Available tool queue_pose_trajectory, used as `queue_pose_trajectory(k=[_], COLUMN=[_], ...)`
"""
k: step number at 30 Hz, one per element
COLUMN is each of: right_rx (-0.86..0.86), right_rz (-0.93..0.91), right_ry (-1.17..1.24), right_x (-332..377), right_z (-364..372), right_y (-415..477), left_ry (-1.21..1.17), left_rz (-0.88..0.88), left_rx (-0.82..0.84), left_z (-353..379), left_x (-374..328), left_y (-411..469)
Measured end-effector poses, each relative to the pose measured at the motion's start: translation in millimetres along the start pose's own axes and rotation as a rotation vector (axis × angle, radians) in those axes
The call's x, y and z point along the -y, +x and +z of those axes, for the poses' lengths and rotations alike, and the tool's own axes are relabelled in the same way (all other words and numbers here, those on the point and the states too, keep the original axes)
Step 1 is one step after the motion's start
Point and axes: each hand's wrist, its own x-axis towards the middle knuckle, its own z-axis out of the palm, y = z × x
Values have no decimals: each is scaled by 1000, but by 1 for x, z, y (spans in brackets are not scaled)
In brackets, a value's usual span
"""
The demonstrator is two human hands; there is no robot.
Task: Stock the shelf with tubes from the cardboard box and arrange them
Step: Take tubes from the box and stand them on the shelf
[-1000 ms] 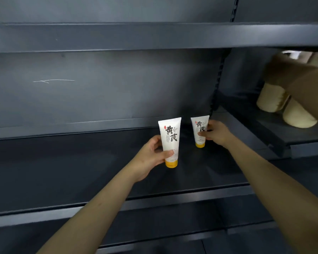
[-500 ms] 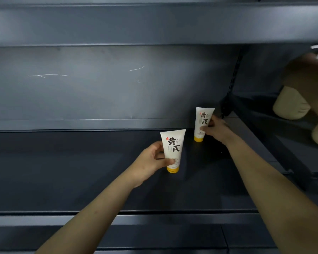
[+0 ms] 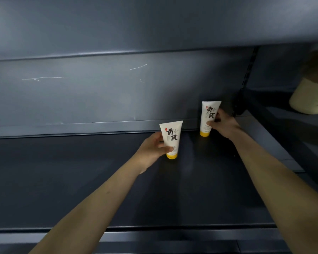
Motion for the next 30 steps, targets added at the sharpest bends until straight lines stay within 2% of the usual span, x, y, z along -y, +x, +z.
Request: queue_pose_trajectory(k=[8, 22, 30], right_rx=[11, 45, 18], right_rz=[2, 3, 48], right_ry=[29, -15, 80], right_x=[-5, -3, -1], right_z=[4, 1, 6], right_y=[9, 12, 8], left_ry=[89, 202, 339], left_rz=[13, 32, 51], left_rx=[-63, -323, -408], left_z=[-9, -36, -31], left_x=[5, 10, 4], left_y=[37, 79, 82])
